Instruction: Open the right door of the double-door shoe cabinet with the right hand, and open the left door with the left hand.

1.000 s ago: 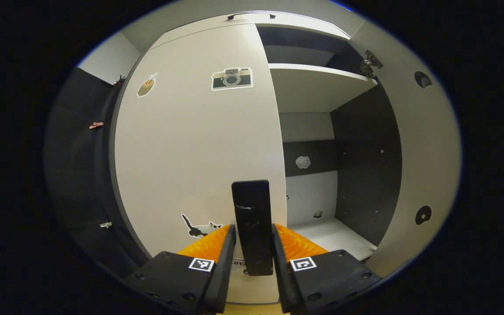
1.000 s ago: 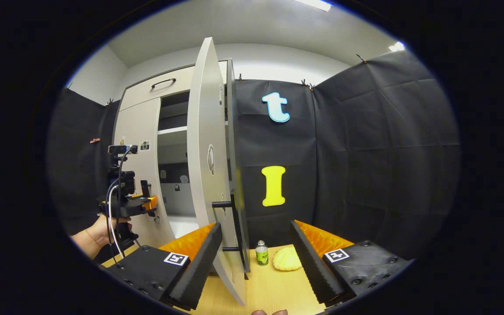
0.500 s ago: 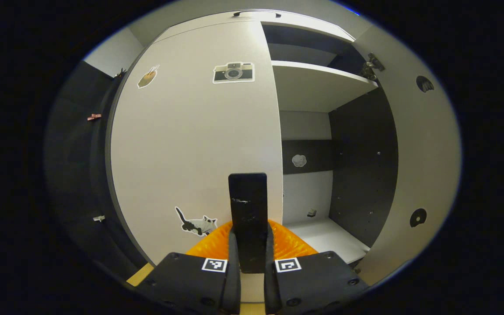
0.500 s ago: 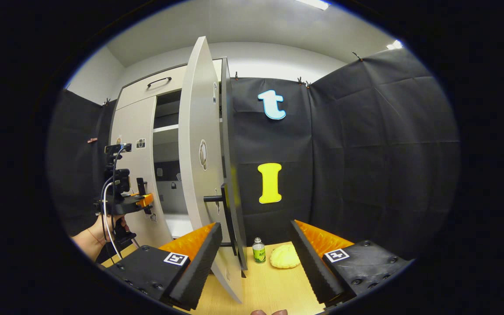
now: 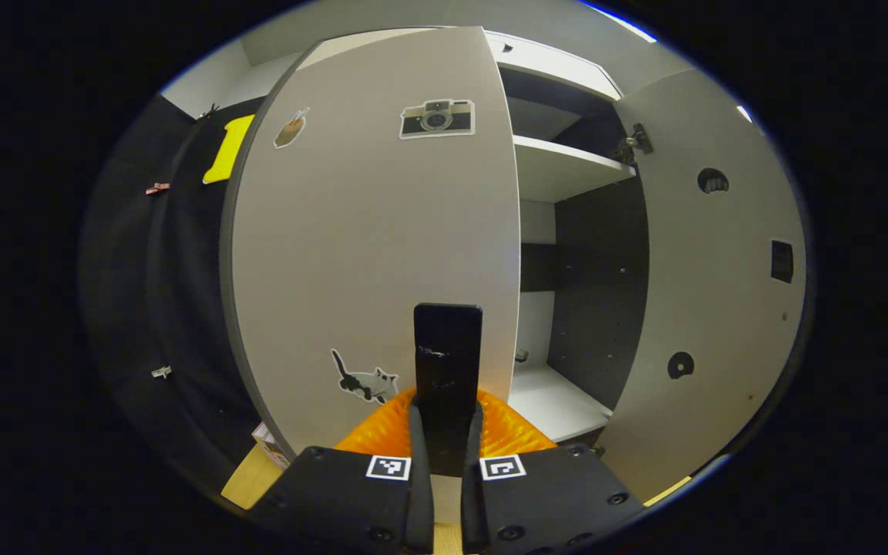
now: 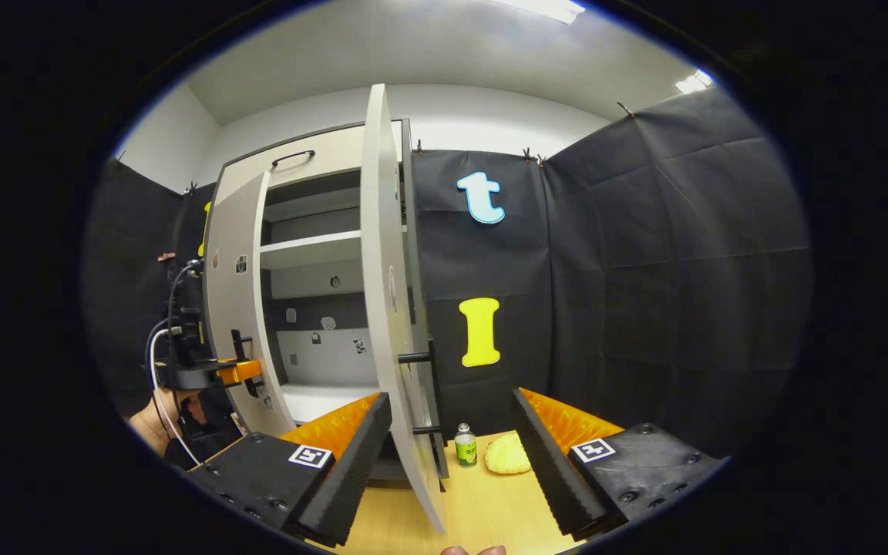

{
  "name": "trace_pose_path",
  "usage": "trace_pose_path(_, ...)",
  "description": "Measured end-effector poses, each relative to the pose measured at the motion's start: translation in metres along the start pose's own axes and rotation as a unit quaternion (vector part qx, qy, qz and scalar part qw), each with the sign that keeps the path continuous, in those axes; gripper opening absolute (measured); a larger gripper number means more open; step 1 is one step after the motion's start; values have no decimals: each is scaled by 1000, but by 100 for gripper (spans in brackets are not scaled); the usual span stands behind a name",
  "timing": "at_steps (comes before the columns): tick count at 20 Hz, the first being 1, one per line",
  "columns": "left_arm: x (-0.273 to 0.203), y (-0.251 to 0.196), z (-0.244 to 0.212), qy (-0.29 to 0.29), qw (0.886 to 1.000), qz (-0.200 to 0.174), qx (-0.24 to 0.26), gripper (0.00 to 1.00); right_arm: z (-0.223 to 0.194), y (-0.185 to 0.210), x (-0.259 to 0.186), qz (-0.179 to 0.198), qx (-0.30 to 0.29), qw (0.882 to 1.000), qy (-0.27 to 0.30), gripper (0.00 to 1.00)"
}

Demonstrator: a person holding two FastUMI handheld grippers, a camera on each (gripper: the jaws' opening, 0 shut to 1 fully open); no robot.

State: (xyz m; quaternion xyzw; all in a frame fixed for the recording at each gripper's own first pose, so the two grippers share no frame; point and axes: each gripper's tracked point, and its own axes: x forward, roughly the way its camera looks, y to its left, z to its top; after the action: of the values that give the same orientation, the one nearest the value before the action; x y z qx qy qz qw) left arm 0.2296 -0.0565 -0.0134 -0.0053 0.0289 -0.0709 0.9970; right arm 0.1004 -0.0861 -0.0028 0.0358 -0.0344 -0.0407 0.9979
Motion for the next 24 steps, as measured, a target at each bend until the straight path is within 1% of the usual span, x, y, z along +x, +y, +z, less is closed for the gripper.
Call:
trace_pose_path(5, -11, 9, -3, 3, 1000, -11, -3, 19, -2, 22, -15, 4, -3, 1000, -2, 97)
trace_pose_path(9, -18, 16, -3, 0, 1000, -14, -10, 19, 0, 37, -19, 10, -5, 1000, -9, 97)
trace_pose_path(14, -26, 24, -3, 0, 1000, -4, -12, 18, -5, 67, -22, 32, -14, 999, -7, 97)
trace_pose_path(17, -27, 27, -3, 6, 1000, -10, -15, 17, -9, 87, -21, 49, -16, 999, -4, 97)
trace_pose_path(18, -28, 29, -4, 10, 1000, -12, -17, 19, -9, 93, -20, 54, -15, 998, -2, 97)
trace_pose_path(19, -28, 30, -4, 11, 1000, -12, -16, 17, -10, 99, -20, 59, -14, 998, -1, 97)
trace_pose_path(23, -31, 35, -2, 9, 1000, -4, -21, 17, -18, 119, -21, 77, -16, 997, 9, 97)
trace_pose_path(24, -32, 35, -2, 9, 1000, -2, -21, 17, -20, 122, -21, 80, -17, 997, 11, 100)
